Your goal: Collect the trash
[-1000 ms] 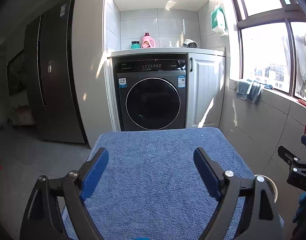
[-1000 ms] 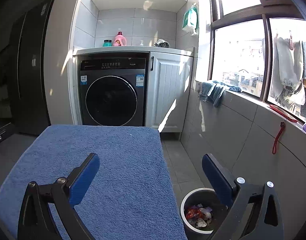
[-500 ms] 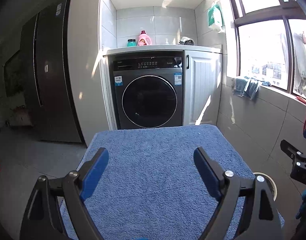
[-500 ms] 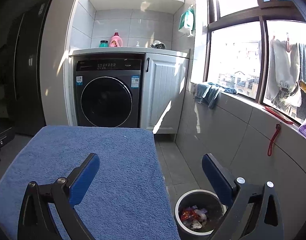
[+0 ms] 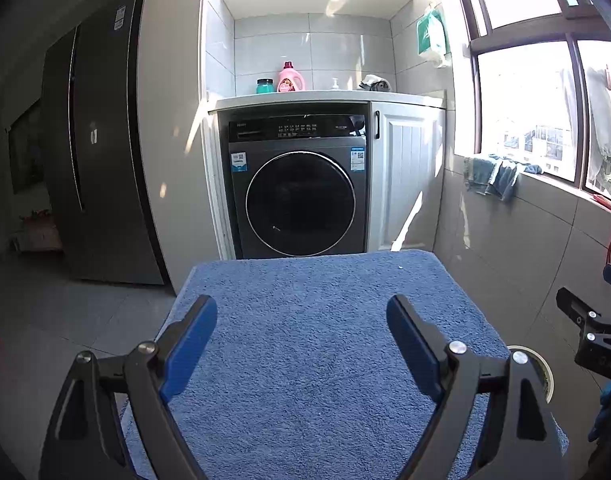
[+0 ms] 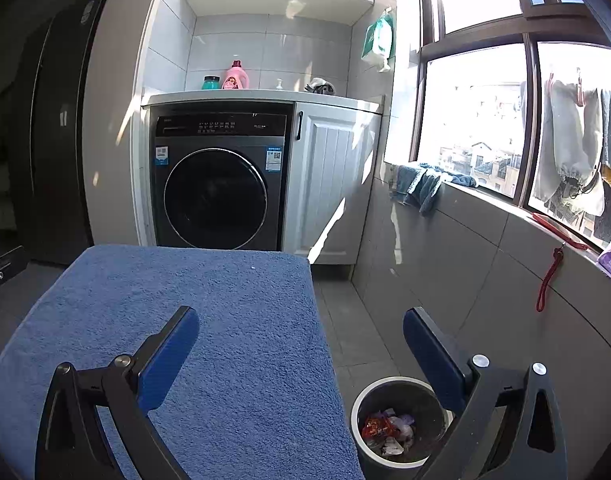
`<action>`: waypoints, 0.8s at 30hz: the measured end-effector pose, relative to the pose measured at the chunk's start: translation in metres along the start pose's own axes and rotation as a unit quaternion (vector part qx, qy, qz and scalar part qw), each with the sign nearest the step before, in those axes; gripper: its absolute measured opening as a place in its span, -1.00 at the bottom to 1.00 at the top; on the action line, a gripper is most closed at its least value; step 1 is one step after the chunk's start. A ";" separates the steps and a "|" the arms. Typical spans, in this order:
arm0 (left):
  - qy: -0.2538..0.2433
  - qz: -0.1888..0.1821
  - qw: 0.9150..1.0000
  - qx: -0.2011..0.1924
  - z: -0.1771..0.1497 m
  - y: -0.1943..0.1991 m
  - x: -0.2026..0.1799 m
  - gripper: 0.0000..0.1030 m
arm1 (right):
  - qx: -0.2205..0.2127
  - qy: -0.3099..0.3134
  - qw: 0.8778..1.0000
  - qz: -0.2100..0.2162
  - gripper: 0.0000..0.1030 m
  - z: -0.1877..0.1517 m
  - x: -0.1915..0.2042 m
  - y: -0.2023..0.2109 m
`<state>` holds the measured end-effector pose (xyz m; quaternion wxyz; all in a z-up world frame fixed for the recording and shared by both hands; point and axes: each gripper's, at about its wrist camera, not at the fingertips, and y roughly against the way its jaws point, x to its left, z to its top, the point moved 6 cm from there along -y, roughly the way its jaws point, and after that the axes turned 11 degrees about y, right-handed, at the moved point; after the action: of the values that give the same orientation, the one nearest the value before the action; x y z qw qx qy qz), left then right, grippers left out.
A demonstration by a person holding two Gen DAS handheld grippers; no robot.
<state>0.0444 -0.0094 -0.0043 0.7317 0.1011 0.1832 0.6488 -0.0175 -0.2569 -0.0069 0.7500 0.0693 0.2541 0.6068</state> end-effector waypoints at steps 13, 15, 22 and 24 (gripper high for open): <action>-0.004 -0.002 1.000 -0.004 0.000 -0.001 0.001 0.68 | 0.006 0.011 1.000 0.008 1.00 0.000 0.008 -0.006; -0.005 -0.002 1.000 -0.005 0.000 -0.001 0.000 0.68 | 0.007 0.012 1.000 0.008 1.00 -0.001 0.009 -0.007; -0.006 -0.003 1.000 -0.002 0.000 -0.004 0.001 0.68 | 0.009 0.013 1.000 0.009 1.00 -0.001 0.009 -0.009; -0.006 -0.003 1.000 -0.001 0.000 -0.005 0.002 0.68 | 0.009 0.013 1.000 0.008 1.00 -0.002 0.009 -0.009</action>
<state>0.0485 -0.0085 -0.0067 0.7348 0.1035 0.1784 0.6462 -0.0089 -0.2514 -0.0150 0.7410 0.0708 0.2686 0.6114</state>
